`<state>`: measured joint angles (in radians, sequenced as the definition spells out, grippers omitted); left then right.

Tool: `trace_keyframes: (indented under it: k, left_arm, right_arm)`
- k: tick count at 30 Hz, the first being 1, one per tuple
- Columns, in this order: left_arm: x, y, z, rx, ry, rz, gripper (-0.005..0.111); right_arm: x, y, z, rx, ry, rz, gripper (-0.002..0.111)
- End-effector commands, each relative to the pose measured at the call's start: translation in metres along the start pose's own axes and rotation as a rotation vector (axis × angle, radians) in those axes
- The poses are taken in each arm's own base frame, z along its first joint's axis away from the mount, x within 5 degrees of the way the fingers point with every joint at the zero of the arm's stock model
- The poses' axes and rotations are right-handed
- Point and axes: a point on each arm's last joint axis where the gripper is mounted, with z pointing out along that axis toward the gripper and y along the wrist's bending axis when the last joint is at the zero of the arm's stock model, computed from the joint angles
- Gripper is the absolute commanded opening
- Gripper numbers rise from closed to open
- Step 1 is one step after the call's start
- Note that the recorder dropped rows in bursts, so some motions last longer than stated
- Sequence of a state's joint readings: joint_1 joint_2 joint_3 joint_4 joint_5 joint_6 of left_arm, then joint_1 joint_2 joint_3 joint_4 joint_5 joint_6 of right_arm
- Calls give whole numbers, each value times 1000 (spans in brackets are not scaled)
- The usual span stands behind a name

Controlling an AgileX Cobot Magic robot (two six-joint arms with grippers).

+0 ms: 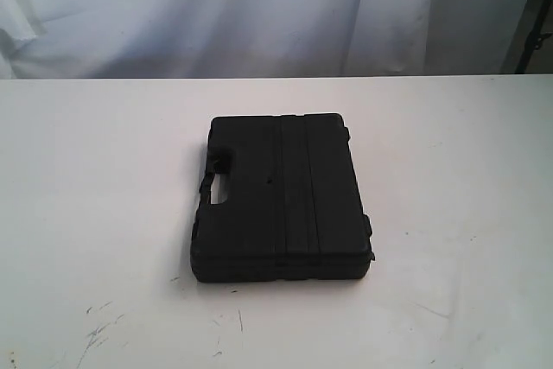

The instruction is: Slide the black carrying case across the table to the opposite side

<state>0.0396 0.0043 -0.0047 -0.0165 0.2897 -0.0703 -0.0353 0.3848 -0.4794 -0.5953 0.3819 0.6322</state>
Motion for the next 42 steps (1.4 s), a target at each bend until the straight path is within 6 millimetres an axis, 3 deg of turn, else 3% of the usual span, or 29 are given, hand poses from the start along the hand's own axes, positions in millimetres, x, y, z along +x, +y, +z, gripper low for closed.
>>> trace_keyframes:
  k: [1, 9, 16, 22, 30, 35, 42]
  left_arm:
    - [1, 0, 0, -3, -5, -2, 0]
    - [1, 0, 0, -3, -5, -2, 0]
    - [1, 0, 0, -3, -5, -2, 0]
    - [1, 0, 0, -3, -5, -2, 0]
    - [1, 0, 0, -3, -5, -2, 0]
    - [1, 0, 0, -3, -5, -2, 0]
    - [1, 0, 0, -3, -5, -2, 0]
  right_arm:
    - [0, -2, -7, 0, -37, 9, 0]
    - [4, -1, -5, -9, -21, 22, 0]
    - [39, 12, -6, -170, -9, -48, 0]
    - [76, 11, -11, -204, -36, 7, 0]
    - [84, 9, -12, -181, -32, -17, 0]
    - [117, 1, -13, -100, -29, -1, 0]
    - [128, 1, -12, -99, -10, 1, 0]
